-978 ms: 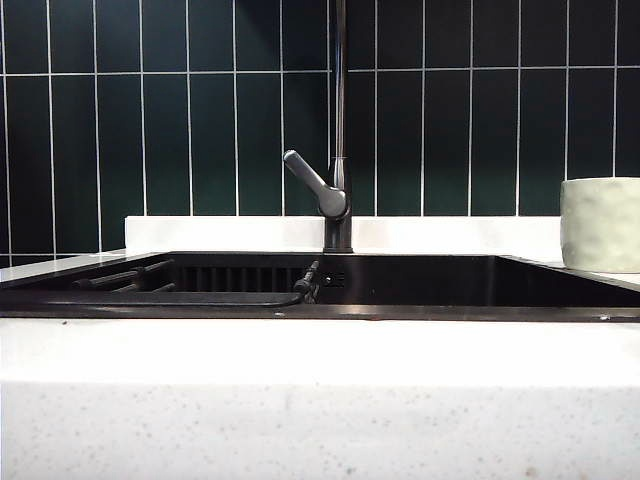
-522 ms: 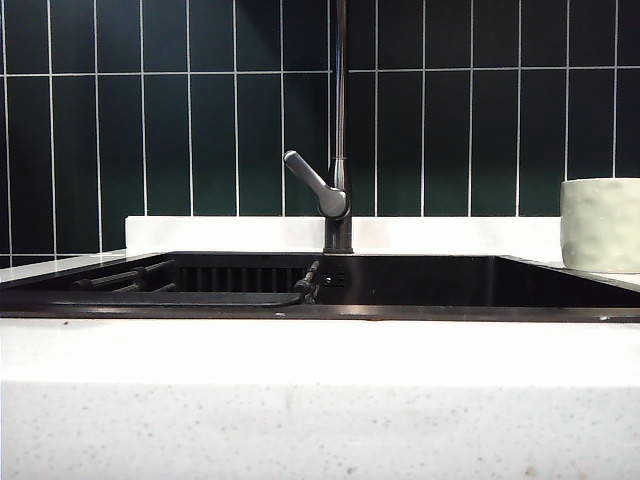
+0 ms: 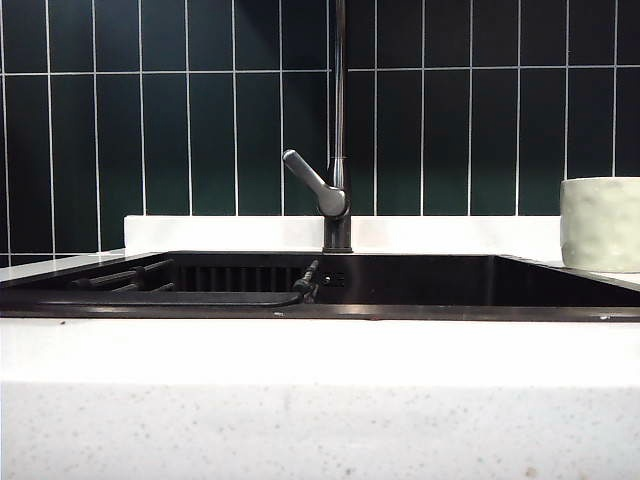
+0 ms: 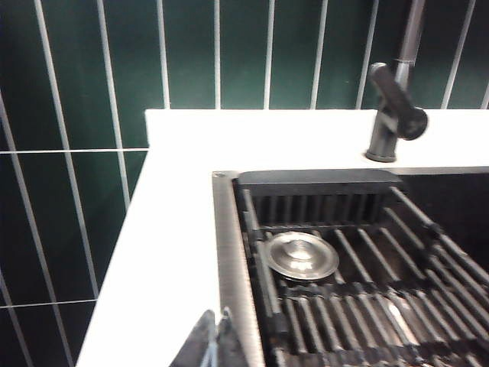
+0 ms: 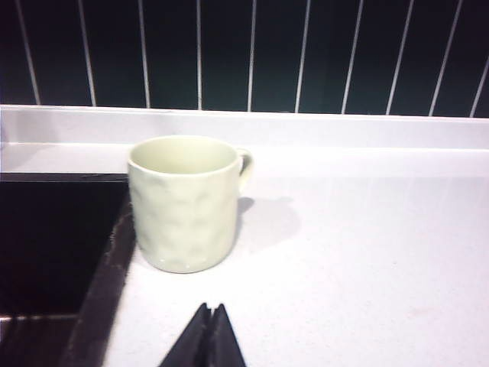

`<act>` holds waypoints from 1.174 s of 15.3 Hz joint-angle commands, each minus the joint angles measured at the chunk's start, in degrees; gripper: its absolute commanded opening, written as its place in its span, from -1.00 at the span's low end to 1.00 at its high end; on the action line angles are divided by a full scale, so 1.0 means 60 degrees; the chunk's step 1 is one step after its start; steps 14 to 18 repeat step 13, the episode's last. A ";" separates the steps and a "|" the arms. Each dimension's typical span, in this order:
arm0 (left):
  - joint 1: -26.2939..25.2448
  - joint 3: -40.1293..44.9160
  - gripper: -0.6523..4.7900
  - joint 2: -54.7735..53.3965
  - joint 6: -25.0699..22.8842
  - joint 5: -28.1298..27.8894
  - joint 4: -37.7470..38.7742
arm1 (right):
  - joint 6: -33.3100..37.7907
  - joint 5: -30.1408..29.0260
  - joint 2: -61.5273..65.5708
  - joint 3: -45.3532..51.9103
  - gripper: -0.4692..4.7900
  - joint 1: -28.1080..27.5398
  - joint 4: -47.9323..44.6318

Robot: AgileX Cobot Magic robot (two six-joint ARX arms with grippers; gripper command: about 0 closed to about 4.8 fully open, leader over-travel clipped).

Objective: Pick up the mug next to the sink, go to the faucet to get some water, pour the water into the sink, and finally put the mug back to its place.

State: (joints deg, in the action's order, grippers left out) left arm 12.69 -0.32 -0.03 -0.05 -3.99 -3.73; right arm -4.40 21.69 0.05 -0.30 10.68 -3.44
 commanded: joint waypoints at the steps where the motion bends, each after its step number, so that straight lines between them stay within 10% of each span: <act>1: -0.0004 -0.0015 -0.78 0.0000 -0.0270 -0.0153 0.0178 | -0.0022 0.0000 -0.0011 0.0036 -0.85 0.0015 -0.0102; 18: 0.0007 -0.0015 -0.78 0.0000 -0.0168 -0.0157 0.0561 | -0.0022 0.0036 -0.0011 0.0036 -0.84 0.0011 0.0113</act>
